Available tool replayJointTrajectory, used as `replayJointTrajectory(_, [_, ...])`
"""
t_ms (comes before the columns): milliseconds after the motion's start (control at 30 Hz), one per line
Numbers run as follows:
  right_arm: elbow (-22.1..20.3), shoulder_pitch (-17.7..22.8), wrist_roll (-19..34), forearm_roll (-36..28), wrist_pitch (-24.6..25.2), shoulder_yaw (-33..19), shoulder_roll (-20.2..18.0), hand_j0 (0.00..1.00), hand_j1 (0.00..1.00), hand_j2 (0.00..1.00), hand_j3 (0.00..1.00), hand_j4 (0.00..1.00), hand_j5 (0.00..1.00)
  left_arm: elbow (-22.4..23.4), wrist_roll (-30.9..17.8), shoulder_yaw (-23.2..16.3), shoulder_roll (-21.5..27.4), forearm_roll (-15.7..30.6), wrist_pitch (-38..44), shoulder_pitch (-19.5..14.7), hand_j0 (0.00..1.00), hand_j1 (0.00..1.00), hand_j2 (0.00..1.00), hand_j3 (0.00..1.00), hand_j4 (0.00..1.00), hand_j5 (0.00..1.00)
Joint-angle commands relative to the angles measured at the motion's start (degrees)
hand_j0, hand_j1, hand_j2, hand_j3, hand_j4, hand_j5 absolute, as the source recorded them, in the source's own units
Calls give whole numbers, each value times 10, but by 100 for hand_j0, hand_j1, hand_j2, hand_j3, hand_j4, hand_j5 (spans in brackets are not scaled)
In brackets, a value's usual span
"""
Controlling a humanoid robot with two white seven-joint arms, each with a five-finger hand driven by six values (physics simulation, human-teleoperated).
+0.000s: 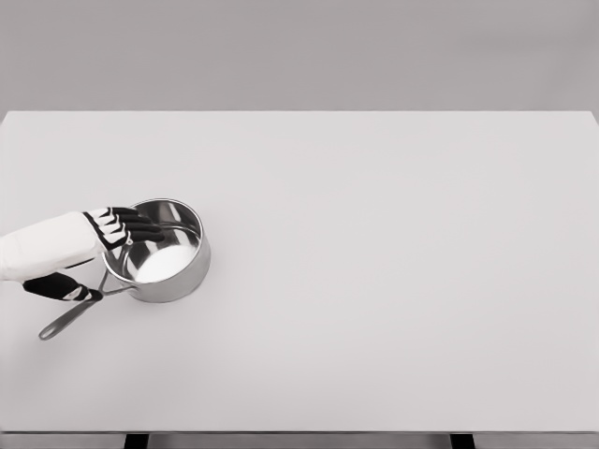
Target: Rotate pot handle
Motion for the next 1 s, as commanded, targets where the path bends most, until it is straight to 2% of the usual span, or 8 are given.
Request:
replayJointTrajectory(0, [0,0,0,0,0,0,0,100,100,100,100,100,100,0,2,0,-1,10,0,0,100,100,100,100,100,100])
replayJointTrajectory(133, [0,0,0,0,0,0,0,100,100,100,100,100,100,-1,1,0,-3,26,0,1,100,100,100,100,100,100])
replayJointTrajectory(333, [0,0,0,0,0,0,0,100,100,100,100,100,100,0,2,2,-7,26,0,15,100,100,100,100,100,100])
replayJointTrajectory(767, [0,0,0,0,0,0,0,100,100,100,100,100,100,0,2,5,-24,0,0,20,100,100,100,100,100,100])
replayJointTrajectory(967, [0,0,0,0,0,0,0,100,100,100,100,100,100,0,41,12,-30,0,0,29,100,100,100,100,100,100])
